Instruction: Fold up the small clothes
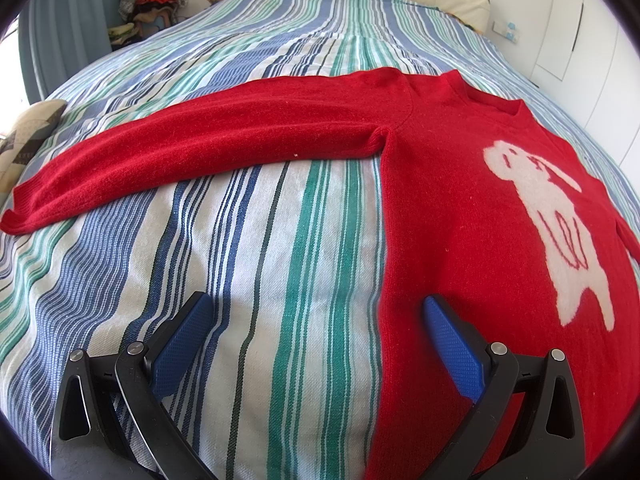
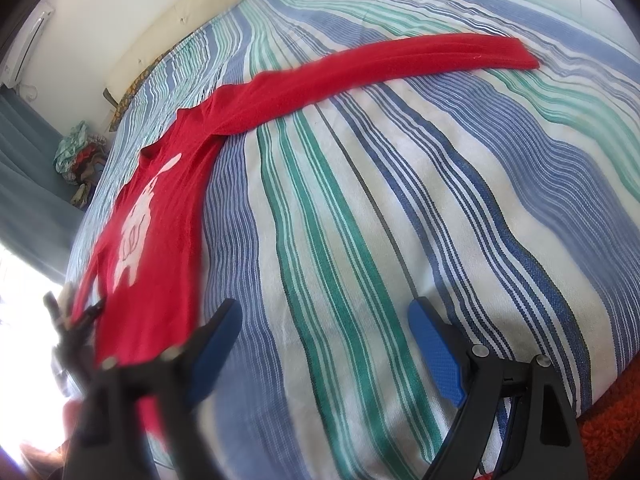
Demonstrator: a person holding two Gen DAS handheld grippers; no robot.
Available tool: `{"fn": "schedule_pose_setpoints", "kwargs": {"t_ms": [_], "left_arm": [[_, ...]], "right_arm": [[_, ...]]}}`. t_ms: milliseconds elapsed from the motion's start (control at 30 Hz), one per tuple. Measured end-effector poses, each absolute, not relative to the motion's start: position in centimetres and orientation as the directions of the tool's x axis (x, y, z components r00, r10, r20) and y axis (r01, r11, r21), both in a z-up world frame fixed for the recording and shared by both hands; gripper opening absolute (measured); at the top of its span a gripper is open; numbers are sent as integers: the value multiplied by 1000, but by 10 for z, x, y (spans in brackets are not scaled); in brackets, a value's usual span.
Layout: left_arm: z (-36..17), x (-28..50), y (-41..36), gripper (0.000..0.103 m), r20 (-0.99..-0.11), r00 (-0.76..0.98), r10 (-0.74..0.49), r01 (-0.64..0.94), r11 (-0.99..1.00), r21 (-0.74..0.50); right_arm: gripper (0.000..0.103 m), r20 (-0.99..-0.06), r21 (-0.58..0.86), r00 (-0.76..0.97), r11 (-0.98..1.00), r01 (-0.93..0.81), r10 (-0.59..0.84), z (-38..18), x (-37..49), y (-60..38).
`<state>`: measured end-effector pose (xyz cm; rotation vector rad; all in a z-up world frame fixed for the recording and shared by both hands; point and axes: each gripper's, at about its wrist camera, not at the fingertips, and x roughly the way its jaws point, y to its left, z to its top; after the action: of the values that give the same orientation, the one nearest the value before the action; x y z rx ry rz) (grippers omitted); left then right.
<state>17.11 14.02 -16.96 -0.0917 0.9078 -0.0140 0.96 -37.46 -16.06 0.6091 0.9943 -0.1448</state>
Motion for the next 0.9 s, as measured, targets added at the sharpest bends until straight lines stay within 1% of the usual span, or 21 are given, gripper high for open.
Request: {"fn": "schedule_pose_setpoints", "kwargs": {"t_ms": [500,900], "left_arm": [[-170,171,140,103,-786,616,-51,-27,996,-85],[-170,171,140,103,-786,616,-51,-27,996,-85]], "right_arm": [[85,-813,433,558,816,382,170,-162,9,-377],[86,-818,421,551,825,377,165,-162,9,-376]]}}
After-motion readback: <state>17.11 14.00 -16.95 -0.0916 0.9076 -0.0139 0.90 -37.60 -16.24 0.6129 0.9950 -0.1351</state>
